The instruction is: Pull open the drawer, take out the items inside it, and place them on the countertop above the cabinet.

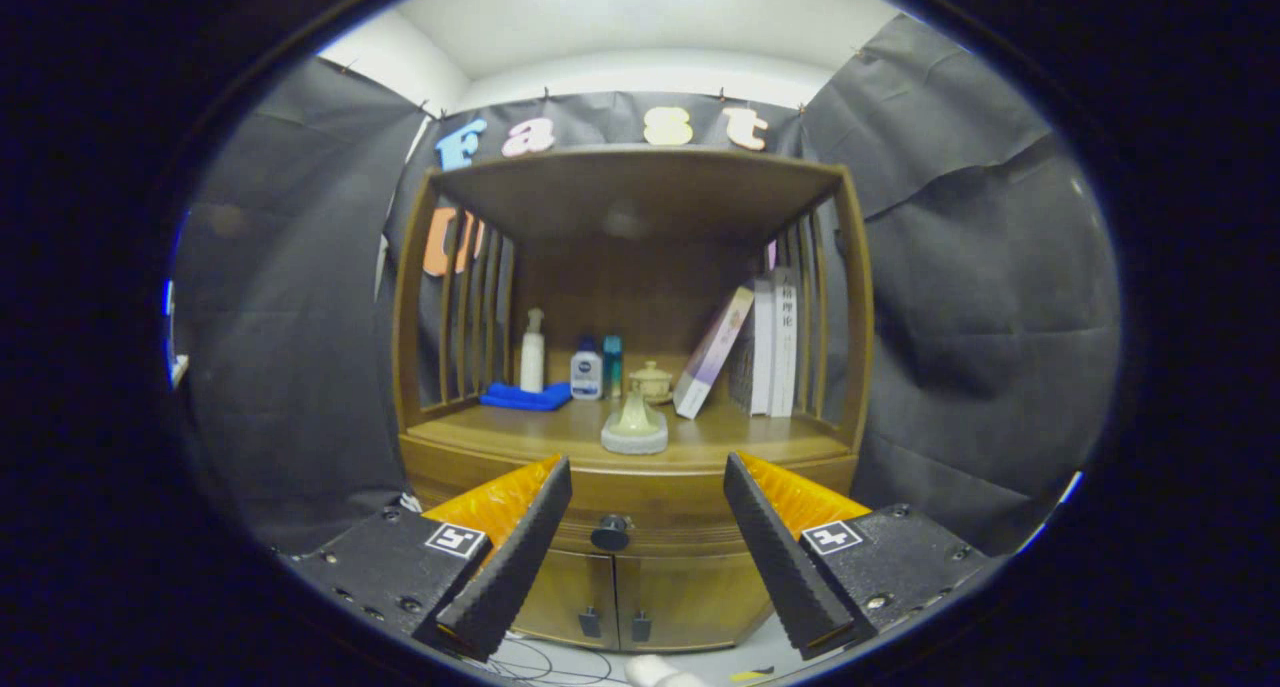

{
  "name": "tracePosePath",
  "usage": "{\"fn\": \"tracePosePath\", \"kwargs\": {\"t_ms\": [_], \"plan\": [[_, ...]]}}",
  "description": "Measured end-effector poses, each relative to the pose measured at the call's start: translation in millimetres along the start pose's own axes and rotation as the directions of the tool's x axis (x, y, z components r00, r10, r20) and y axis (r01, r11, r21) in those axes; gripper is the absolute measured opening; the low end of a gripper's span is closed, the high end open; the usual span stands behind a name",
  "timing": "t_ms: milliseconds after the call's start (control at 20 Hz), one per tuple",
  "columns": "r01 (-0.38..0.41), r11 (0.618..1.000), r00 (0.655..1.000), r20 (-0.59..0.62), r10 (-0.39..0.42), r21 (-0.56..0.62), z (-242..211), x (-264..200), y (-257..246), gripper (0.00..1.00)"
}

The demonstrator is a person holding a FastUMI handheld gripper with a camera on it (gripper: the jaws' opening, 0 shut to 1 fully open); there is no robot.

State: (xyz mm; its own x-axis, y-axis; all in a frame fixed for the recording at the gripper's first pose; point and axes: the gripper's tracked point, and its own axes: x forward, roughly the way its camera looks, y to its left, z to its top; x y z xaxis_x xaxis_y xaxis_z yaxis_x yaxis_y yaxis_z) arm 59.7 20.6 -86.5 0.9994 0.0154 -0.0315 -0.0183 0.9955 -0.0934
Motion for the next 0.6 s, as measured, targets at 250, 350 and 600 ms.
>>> {"fn": "tracePosePath", "kwargs": {"t_ms": [250,350,600], "plan": [[0.001,0.998,1.000,-0.013,0.000,0.056,17.5,-46.9,-25.1,1.00],[0.004,0.998,1.000,-0.002,-0.004,0.063,24.1,-58.9,-34.9,1.00],[0.011,0.999,1.000,0.020,-0.012,0.052,40.1,-77.4,-47.4,1.00]]}}
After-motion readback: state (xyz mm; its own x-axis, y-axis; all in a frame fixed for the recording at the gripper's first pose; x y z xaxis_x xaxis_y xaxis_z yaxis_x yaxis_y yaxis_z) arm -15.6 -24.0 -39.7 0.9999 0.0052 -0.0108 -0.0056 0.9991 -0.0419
